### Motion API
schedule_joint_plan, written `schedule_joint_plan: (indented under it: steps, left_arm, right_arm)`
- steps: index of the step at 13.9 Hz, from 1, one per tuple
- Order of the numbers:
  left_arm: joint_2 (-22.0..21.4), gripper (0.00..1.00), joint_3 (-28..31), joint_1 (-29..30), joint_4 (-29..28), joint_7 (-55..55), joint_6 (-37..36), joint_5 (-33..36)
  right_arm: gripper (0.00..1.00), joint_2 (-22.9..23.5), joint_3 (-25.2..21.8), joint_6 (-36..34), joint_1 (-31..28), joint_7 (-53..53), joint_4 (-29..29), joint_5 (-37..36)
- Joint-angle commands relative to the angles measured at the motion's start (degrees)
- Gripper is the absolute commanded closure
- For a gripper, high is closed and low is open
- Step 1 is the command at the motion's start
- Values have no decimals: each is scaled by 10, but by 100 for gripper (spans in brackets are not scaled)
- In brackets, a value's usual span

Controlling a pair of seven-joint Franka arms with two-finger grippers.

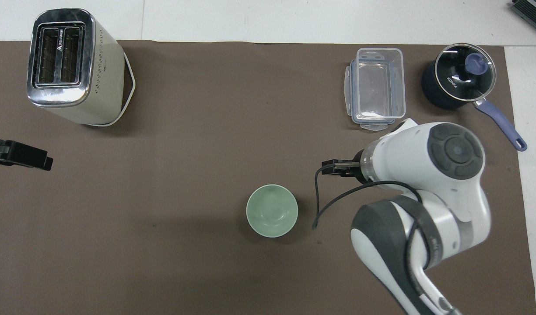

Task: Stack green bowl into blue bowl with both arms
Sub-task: 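Open the right gripper and withdraw it from the stacked bowls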

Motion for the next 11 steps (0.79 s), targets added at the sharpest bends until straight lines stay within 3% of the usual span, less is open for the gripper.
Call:
schedule_joint_plan:
  steps: [1, 7, 11]
  left_arm:
    - [-7, 0, 3, -4, -1, -6, -9, 11]
    - [-7, 0, 3, -4, -1, -6, -9, 12]
    - [-7, 0, 3, -4, -1, -6, -9, 12]
  right_arm:
    - [0, -32, 4, -63, -60, -47, 17, -6]
    - [0, -36, 4, -173, -171, -76, 114, -20]
    - [0, -35, 3, -230, -192, -77, 187, -35]
